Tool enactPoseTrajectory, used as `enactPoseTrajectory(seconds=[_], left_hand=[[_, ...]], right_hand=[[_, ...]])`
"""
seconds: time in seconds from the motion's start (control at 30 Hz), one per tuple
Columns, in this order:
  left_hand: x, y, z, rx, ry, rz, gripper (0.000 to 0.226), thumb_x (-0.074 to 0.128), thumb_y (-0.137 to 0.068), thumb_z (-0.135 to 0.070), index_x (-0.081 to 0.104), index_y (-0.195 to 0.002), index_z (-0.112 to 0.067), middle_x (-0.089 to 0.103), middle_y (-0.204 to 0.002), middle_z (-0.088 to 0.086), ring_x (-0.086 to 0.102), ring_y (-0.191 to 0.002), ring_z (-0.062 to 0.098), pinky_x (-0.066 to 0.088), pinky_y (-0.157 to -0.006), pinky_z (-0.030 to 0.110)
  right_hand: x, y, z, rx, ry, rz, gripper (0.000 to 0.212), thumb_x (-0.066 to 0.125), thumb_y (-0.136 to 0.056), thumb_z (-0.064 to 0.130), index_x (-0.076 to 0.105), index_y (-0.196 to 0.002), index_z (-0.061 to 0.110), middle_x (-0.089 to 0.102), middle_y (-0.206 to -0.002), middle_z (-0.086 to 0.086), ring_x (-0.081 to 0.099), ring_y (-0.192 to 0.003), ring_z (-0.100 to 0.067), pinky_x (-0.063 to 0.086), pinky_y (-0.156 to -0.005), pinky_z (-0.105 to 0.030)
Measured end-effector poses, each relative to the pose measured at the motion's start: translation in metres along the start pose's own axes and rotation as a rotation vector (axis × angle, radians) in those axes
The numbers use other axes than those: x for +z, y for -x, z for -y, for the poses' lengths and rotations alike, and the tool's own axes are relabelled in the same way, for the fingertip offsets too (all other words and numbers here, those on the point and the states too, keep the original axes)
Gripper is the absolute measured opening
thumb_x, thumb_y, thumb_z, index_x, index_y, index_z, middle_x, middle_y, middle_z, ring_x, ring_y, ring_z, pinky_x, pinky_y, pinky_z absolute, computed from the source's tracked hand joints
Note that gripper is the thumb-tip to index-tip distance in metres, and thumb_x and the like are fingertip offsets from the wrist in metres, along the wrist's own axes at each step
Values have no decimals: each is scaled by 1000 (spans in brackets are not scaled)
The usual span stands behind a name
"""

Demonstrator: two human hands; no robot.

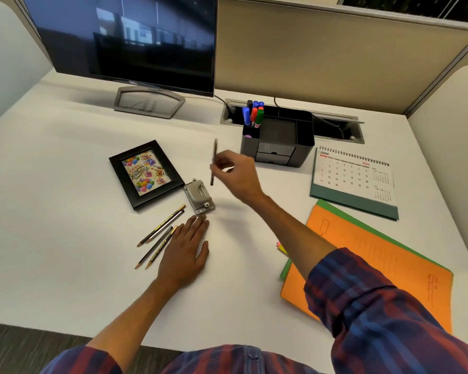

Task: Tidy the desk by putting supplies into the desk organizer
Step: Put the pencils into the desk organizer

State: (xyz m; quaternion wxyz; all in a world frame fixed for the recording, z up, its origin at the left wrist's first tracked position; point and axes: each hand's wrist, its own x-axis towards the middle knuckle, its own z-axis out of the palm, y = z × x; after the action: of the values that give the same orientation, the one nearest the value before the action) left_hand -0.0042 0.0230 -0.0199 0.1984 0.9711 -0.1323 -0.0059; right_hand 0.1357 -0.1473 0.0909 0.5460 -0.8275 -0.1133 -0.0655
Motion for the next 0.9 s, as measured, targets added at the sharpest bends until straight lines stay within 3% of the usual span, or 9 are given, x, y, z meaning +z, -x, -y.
enactPoseTrajectory(seconds=[0.13, 0.2, 0.27, 0.37, 0.43, 0.57, 0.67, 0.77, 0.9], left_hand=[[0, 0, 0, 1, 7, -10, 58, 25, -97, -43, 28, -152, -25, 18, -159, -11, 9, -148, 7, 7, -120, 31], [1, 1, 0, 0, 3, -11, 58, 25, -97, -43, 27, -152, -25, 17, -159, -11, 8, -148, 6, 3, -119, 27], [1, 0, 0, -4, 4, -15, 58, 25, -97, -43, 27, -152, -25, 18, -159, -11, 8, -148, 6, 5, -119, 28], [2, 0, 0, -8, 11, -13, 58, 25, -97, -44, 27, -152, -25, 20, -159, -10, 9, -148, 6, 12, -120, 34], [2, 0, 0, -7, 5, -12, 58, 25, -97, -44, 27, -152, -26, 20, -159, -10, 9, -147, 5, 13, -120, 35], [1, 0, 0, -8, 7, -19, 58, 25, -96, -43, 29, -151, -25, 22, -158, -11, 11, -147, 6, 13, -120, 34], [1, 0, -1, -2, 10, -29, 57, 26, -96, -43, 31, -150, -24, 24, -158, -10, 13, -147, 7, 14, -119, 35], [1, 0, -1, 0, 8, -27, 57, 26, -96, -42, 31, -150, -24, 24, -158, -10, 12, -147, 6, 12, -119, 33], [1, 0, 0, 0, 3, -24, 57, 26, -96, -42, 30, -151, -24, 22, -158, -11, 11, -147, 6, 10, -120, 32]], right_hand=[[-41, -9, -6, 3, -7, -108, 67, 70, -83, 6, 39, -142, 14, 74, -82, -1, 71, -72, -9, 59, -78, -25], [-62, -13, -11, -30, 27, -162, 79, 69, -83, 6, 28, -149, 15, 74, -81, -2, 70, -68, -7, 58, -75, -21], [-83, -18, -16, -65, 104, -248, 72, 68, -84, 8, 33, -147, 14, 74, -78, -3, 69, -64, -3, 58, -71, -20], [-115, -27, -21, -109, 174, -415, 44, 61, -90, 13, 49, -133, 14, 73, -80, -5, 70, -69, -7, 60, -70, -24], [-136, -33, -24, -122, 214, -521, 31, 56, -95, 17, 54, -126, 11, 73, -84, -7, 71, -74, -10, 57, -71, -16], [-167, -40, -30, -120, 347, -676, 23, 52, -98, 22, 56, -119, 12, 74, -84, -3, 68, -70, -10, 51, -65, -14], [-178, -38, -37, -81, 514, -702, 21, 51, -99, 23, 57, -117, 13, 72, -80, -5, 64, -66, -18, 48, -62, -23], [-182, -31, -45, -3, 621, -650, 22, 50, -100, 25, 61, -116, 16, 72, -88, -9, 67, -78, -23, 54, -70, -30], [-178, -22, -57, 23, 649, -581, 25, 51, -100, 24, 69, -114, 13, 74, -99, -7, 68, -88, -23, 46, -73, -23]])
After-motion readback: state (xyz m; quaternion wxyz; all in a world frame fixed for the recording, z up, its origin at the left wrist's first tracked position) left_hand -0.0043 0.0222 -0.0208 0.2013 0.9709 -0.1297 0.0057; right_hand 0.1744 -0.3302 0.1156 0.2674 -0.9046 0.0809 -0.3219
